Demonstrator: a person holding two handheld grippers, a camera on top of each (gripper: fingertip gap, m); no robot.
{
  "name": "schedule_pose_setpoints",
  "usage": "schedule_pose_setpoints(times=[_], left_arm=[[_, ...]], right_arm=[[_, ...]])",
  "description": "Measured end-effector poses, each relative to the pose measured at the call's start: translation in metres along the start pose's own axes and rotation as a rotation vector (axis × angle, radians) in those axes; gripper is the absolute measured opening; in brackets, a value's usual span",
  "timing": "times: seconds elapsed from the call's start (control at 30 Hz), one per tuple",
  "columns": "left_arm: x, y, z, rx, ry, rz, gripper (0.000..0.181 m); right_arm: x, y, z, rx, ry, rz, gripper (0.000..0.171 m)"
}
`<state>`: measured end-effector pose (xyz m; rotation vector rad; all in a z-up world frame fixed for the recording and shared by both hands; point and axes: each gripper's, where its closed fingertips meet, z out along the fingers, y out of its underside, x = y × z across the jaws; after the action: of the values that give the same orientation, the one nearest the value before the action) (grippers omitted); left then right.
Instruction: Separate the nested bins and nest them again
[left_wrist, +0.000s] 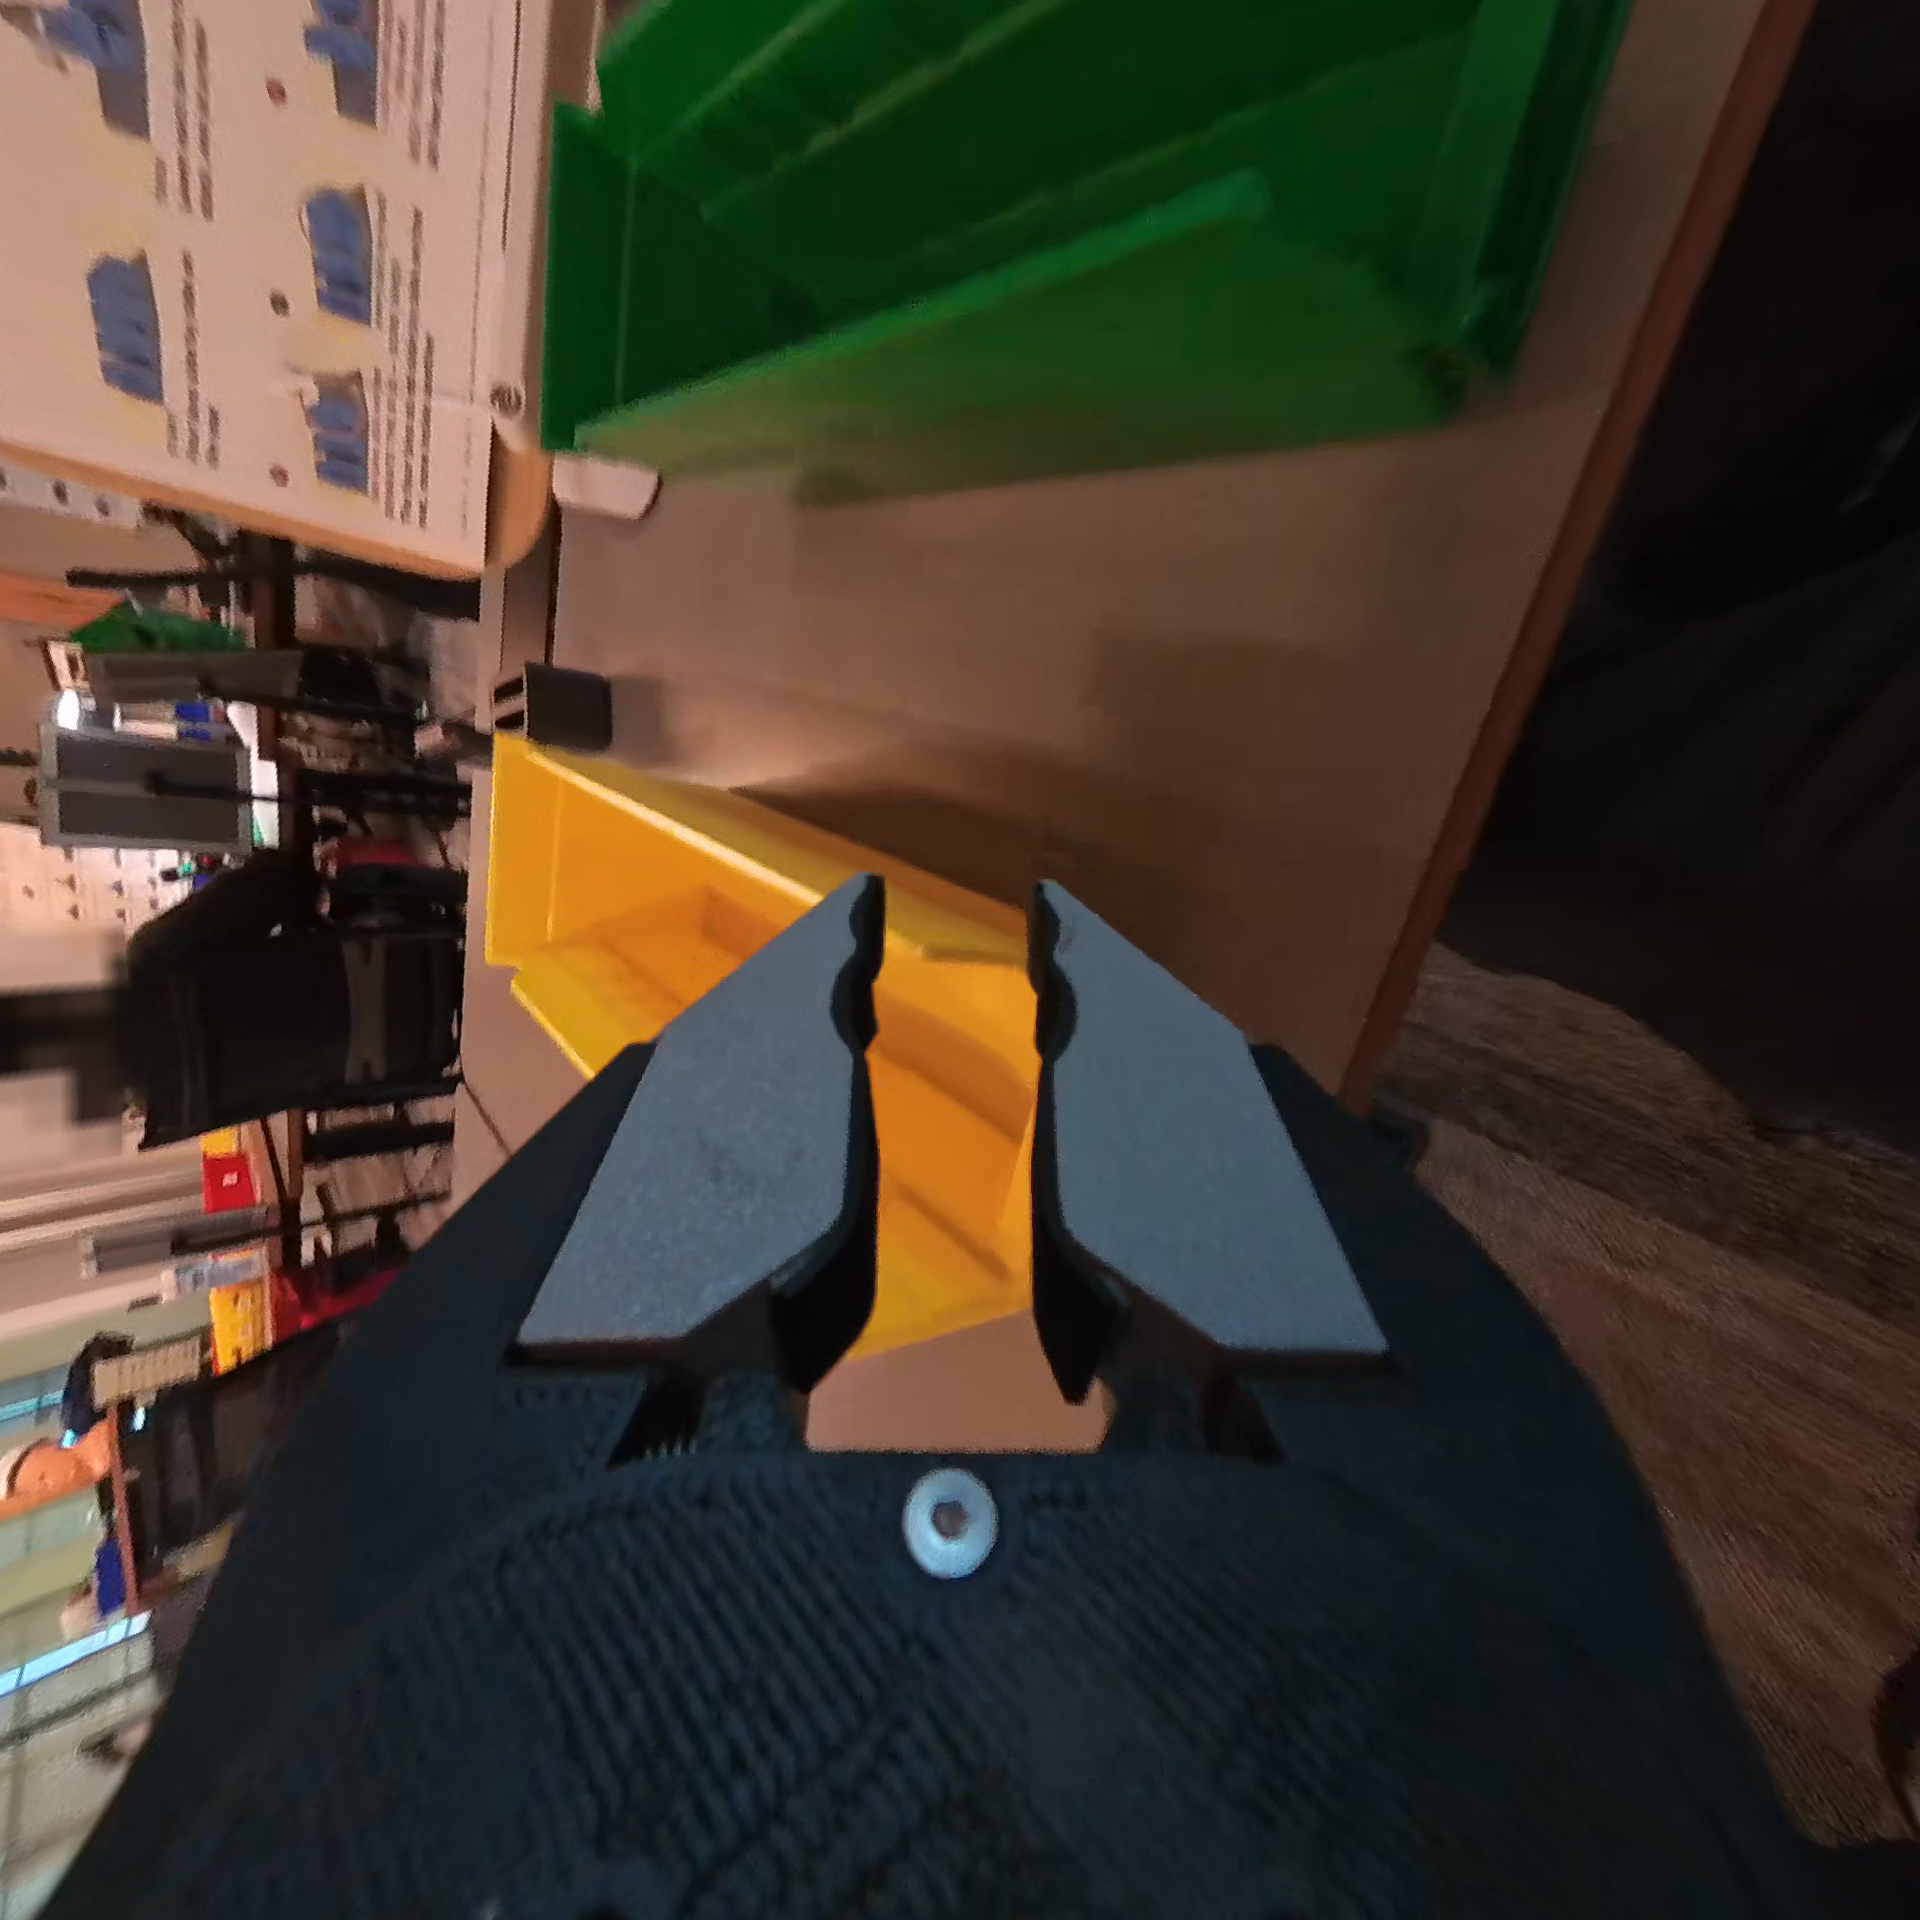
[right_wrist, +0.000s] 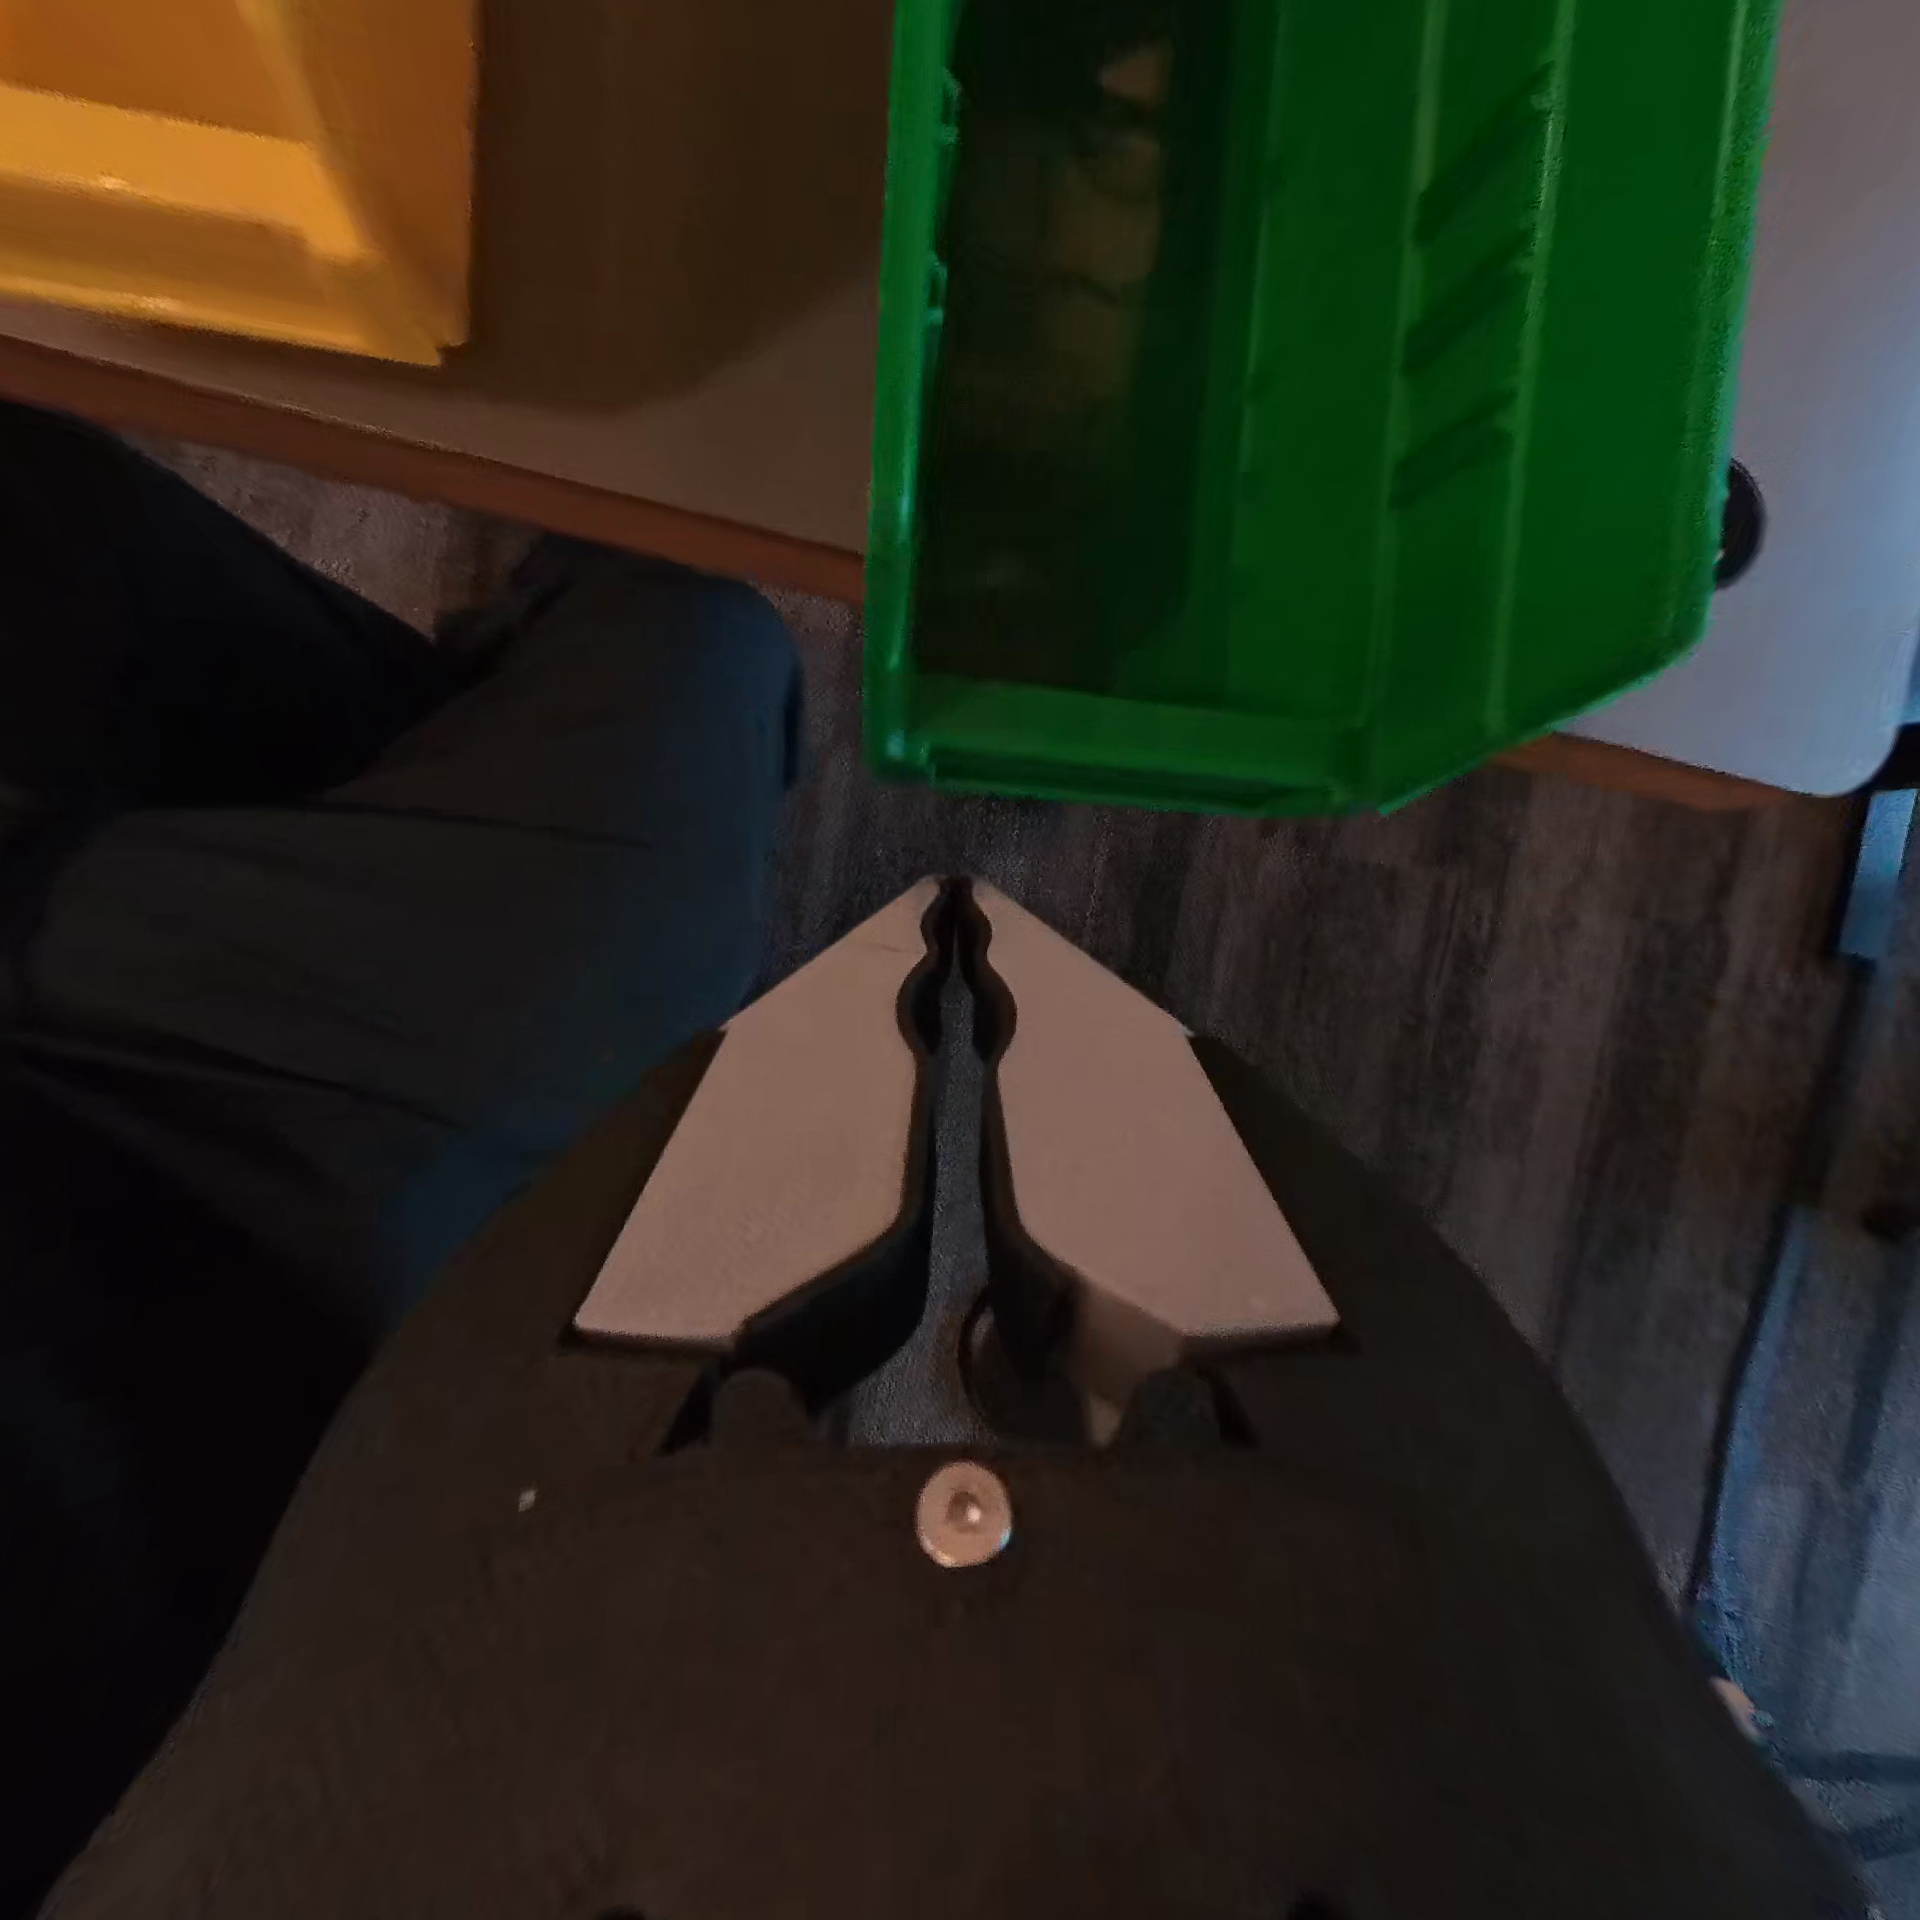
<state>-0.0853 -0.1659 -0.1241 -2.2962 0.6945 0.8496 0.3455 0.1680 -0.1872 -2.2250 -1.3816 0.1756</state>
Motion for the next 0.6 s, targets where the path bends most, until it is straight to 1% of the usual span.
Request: schedule_pose_setpoints(times=[0.03, 0.1, 0.17, 0.27, 0.33, 0.43, 0.5, 0.57, 0.6], left_arm=[[-0.002, 0.008, 0.003, -0.034, -0.005, -0.009, 0.025], [-0.003, 0.019, 0.007, -0.080, -0.007, -0.019, 0.025], [-0.004, 0.023, 0.008, -0.092, -0.007, -0.023, 0.025], [-0.004, 0.022, 0.006, -0.086, -0.011, -0.023, 0.025], [-0.004, 0.020, 0.005, -0.074, -0.010, -0.022, 0.025], [0.000, 0.023, 0.010, -0.096, 0.013, -0.029, 0.027], [0.004, 0.026, 0.016, -0.116, 0.045, -0.044, 0.032], [0.008, 0.028, 0.021, -0.127, 0.074, -0.067, 0.038], [0.011, 0.029, 0.023, -0.135, 0.092, -0.078, 0.038]], right_arm=[[0.001, -0.005, 0.008, 0.009, 0.005, 0.008, 0.000], [0.007, -0.025, 0.024, 0.054, 0.018, 0.035, 0.000], [0.015, -0.049, 0.039, 0.115, 0.029, 0.064, 0.000], [0.025, -0.058, 0.047, 0.063, 0.054, 0.116, 0.000], [0.016, -0.072, 0.034, 0.119, 0.014, 0.102, 0.002], [-0.010, -0.098, -0.003, 0.242, -0.063, 0.006, 0.007], [-0.046, -0.121, -0.033, 0.375, -0.170, -0.121, 0.011], [-0.099, -0.133, -0.055, 0.462, -0.341, -0.303, 0.024], [-0.123, -0.131, -0.059, 0.463, -0.423, -0.386, 0.034]])
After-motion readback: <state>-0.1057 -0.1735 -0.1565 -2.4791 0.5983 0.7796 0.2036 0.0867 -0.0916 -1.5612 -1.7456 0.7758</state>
